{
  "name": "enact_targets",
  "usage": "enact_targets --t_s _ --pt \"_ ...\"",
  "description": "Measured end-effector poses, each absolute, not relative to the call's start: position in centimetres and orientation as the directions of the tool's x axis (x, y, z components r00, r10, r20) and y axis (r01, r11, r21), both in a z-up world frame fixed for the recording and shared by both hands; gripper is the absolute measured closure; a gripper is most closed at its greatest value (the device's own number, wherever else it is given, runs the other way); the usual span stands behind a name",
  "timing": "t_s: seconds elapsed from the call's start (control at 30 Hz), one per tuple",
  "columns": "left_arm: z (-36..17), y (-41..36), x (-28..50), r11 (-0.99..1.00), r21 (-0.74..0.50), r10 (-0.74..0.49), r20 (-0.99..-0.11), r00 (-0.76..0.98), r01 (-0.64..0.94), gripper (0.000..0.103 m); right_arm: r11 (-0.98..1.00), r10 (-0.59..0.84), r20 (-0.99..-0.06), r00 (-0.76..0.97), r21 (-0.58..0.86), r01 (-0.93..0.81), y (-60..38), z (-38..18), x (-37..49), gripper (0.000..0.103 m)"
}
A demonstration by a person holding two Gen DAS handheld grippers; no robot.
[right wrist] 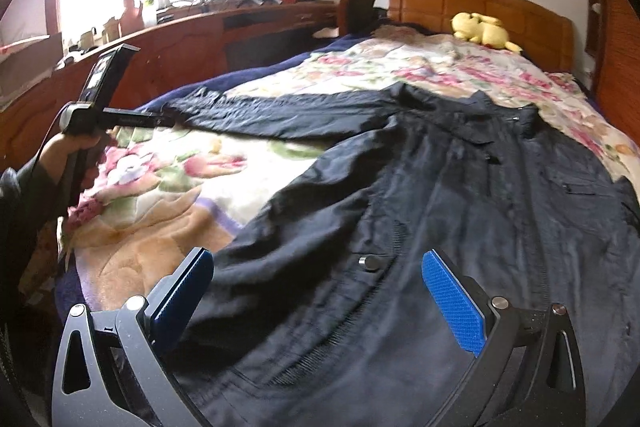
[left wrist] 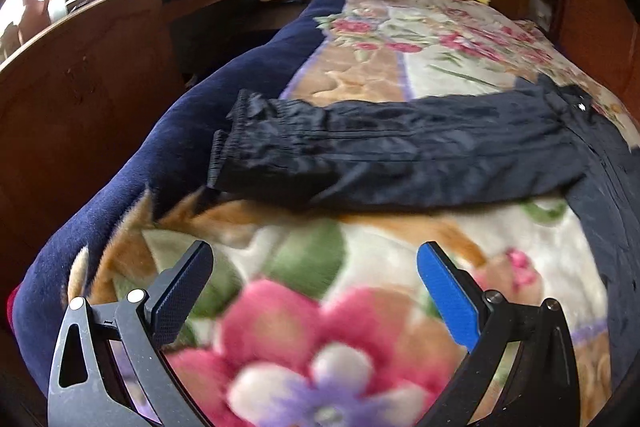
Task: Fold large clothes
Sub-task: 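Move the left tool to the jacket sleeve cuff and close on it, then carry the sleeve cuff with the left tool across the jacket body and release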
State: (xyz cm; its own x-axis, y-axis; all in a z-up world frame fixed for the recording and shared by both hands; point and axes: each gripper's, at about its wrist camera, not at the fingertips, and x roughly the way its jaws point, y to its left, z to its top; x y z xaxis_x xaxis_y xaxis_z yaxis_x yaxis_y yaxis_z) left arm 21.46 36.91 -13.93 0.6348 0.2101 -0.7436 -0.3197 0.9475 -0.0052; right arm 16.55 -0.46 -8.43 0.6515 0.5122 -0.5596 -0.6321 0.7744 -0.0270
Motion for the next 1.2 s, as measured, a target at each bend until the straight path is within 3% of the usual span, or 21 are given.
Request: enact_targets --t_s 0.23,0.33,0.6,0.63,0.67,0.7,0.97,1.2 --pt "-14.3 40.7 23.2 0.939 -0.028 0.201 -0.766 0.611 -0.343 0.023 0.776 0.504 -0.588 0.633 -0.014 -0.63 0.3 -8.9 18.0 0.0" --pt "-14.3 41.8 24.1 0.934 -0.067 0.177 -0.767 0.616 -0.351 0.027 0.778 0.495 -0.596 0.633 -0.021 -0.628 0.5 -9.3 18.0 0.0" --pt "-15.1 43.7 25.8 0.903 -0.152 0.15 -0.764 0.628 -0.401 0.05 0.777 0.49 -0.599 0.633 -0.029 -0.629 1.4 -10.2 18.3 0.0" --pt "-15.2 43.7 26.0 0.903 -0.163 0.142 -0.761 0.634 -0.398 0.063 0.776 0.491 -0.6 0.631 -0.027 -0.63 1.4 -10.3 18.3 0.0" --pt "-15.2 43.7 26.0 0.908 -0.174 0.128 -0.751 0.648 -0.381 0.09 0.776 0.492 -0.602 0.629 -0.025 -0.631 1.3 -10.3 18.3 0.0" --pt "-15.0 43.4 26.1 0.915 -0.165 0.128 -0.748 0.651 -0.369 0.096 0.775 0.494 -0.604 0.626 -0.023 -0.632 1.3 -10.4 18.4 0.0" --pt "-8.8 37.7 26.2 0.966 -0.107 0.104 -0.678 0.727 -0.237 0.097 0.772 0.51 -0.6 0.616 0.005 -0.635 0.6 -9.9 18.4 0.0" --pt "-1.3 27.1 27.1 0.998 -0.059 -0.016 -0.61 0.792 -0.025 0.097 0.805 0.479 -0.548 0.686 -0.036 -0.592 -3.4 -7.7 16.9 0.0"
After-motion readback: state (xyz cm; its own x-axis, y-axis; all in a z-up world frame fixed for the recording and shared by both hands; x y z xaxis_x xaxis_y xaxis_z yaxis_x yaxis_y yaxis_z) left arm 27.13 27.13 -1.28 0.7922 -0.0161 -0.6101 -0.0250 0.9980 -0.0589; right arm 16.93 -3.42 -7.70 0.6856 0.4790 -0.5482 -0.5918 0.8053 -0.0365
